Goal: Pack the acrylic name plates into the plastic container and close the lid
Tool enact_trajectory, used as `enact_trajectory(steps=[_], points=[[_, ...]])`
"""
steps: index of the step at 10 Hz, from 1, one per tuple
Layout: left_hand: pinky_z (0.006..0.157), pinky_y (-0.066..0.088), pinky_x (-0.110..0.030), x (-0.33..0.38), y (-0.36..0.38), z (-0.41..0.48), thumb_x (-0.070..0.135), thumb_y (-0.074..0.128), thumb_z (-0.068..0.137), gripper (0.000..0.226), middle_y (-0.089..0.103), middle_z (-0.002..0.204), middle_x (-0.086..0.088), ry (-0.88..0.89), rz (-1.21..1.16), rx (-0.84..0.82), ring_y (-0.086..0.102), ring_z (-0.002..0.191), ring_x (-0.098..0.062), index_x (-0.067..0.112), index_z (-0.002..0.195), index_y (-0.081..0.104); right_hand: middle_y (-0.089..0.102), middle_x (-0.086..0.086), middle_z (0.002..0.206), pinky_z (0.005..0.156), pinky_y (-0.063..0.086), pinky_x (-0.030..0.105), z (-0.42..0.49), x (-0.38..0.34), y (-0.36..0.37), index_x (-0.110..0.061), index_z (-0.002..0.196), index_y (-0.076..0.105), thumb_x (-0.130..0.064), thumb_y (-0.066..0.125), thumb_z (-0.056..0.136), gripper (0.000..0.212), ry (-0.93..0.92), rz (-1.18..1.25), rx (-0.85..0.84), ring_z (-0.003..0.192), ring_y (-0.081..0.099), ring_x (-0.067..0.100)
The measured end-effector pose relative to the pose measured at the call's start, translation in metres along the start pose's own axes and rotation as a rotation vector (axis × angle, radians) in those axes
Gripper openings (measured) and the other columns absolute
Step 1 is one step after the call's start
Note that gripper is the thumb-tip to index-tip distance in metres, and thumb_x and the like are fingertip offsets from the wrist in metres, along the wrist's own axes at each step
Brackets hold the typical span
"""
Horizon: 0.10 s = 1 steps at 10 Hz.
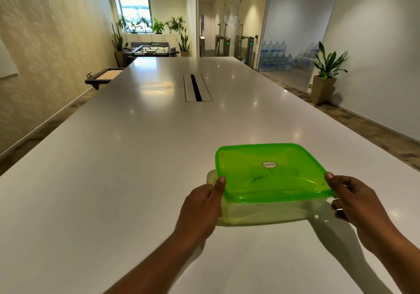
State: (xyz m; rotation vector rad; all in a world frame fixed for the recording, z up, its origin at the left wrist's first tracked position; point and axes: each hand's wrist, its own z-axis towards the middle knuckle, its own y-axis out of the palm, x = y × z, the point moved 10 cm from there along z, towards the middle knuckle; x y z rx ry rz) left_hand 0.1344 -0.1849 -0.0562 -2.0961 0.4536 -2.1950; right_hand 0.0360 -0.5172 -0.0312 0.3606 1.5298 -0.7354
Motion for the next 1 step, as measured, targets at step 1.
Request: enact_trajectory(steps=[1], points=[[0.053, 0.052, -0.039, -0.0143, -0.0136, -0.0092, 0.075, 0.036, 0.083, 0.064, 0.061, 0.049, 0.003, -0.040, -0.014, 0.017, 0.056, 0.044, -0.015, 0.018, 0.058, 0.054, 0.056, 0.012, 0.076, 0.055, 0.044, 0.037, -0.0229, 0.0012, -0.0127, -0.022, 0.090, 0.062, -0.058, 0.059, 0.085, 0.036, -0.080, -0.062, 0.159, 0.057, 0.051, 0.025]])
